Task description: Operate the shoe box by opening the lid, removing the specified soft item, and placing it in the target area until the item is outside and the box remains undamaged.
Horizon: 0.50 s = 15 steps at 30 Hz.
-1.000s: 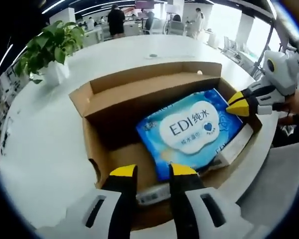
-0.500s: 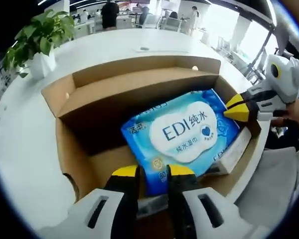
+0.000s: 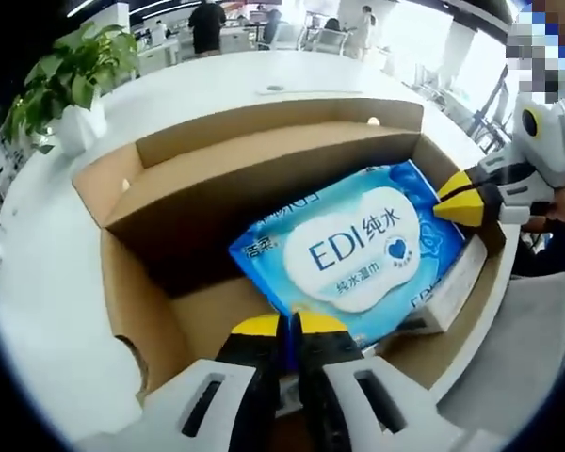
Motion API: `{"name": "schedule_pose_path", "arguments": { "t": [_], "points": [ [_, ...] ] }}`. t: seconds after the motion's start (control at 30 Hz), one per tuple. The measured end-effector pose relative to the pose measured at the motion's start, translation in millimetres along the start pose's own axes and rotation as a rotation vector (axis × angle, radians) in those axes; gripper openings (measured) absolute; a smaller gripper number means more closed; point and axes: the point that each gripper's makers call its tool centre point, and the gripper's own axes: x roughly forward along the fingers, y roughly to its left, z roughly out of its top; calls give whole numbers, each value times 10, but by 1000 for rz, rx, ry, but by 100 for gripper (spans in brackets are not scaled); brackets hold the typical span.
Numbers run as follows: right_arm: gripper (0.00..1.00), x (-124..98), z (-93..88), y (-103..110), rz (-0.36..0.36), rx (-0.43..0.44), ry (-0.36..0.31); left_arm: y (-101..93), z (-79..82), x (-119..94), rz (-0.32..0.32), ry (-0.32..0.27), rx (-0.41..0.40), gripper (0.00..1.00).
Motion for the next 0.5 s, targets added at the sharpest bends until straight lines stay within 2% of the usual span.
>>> {"name": "schedule_pose_path", "arguments": {
  "t": [0.5],
  "points": [
    [0,-76,116,34,0,27,-31,-43,52,-212,18,-28,0,0]
  ]
}}
